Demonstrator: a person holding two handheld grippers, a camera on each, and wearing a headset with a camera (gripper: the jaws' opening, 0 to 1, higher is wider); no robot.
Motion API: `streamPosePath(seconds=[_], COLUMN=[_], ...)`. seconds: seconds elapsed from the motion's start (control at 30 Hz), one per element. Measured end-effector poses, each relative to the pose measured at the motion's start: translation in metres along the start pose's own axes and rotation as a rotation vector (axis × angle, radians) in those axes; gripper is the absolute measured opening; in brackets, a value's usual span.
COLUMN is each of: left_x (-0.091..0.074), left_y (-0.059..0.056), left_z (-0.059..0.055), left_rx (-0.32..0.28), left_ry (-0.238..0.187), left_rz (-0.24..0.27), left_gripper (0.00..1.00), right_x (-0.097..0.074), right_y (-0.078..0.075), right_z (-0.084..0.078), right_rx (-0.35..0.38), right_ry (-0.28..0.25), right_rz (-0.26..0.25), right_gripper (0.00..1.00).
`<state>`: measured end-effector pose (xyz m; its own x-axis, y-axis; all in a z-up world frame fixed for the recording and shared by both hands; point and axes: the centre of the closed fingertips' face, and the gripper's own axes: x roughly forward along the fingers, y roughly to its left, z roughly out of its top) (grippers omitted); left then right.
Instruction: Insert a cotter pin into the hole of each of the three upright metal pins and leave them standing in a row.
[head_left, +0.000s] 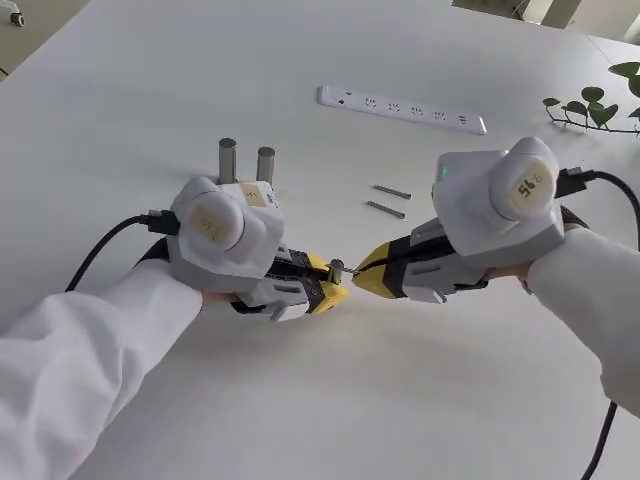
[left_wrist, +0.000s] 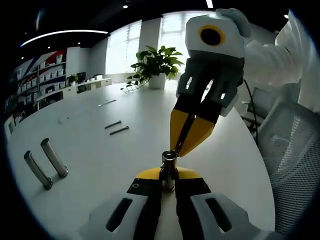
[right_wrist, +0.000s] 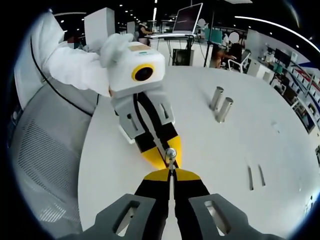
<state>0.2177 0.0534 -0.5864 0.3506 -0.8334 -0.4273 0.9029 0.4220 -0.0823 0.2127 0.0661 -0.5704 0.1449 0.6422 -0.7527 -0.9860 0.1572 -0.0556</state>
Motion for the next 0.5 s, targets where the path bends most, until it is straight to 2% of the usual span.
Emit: streamPosePath(seconds=[0.2,0.3,0.4,0.5], left_x=[0.0003,0.0007,0.0011,0.002], left_y=[-0.0009,-0.0003,-0.0013,-0.0021], left_z=[-0.0005,-0.0008,-0.0015,-0.0022], left_rx=[0.015,-0.007,0.018,0.03], left_ry=[0.013,0.015,0.024,0.035], left_rz=[-0.002,-0.001,-0.002,-0.001], left_gripper=[0.07,0.07,0.07,0.07], right_x=[0.0031,0.0027,0.0027,0.003], right_y=[0.0005,-0.0023,-0.0005,0.0023], right_z=[0.0021,0.0007,0.001,0.0011], right_rx=[-0.059,-0.082,-0.114,-0.189], right_ry=[0.017,0.027,0.044,0.071], right_rz=[0.013,0.02,0.03,0.043], right_gripper=[0.0,0.0,0.0,0.0])
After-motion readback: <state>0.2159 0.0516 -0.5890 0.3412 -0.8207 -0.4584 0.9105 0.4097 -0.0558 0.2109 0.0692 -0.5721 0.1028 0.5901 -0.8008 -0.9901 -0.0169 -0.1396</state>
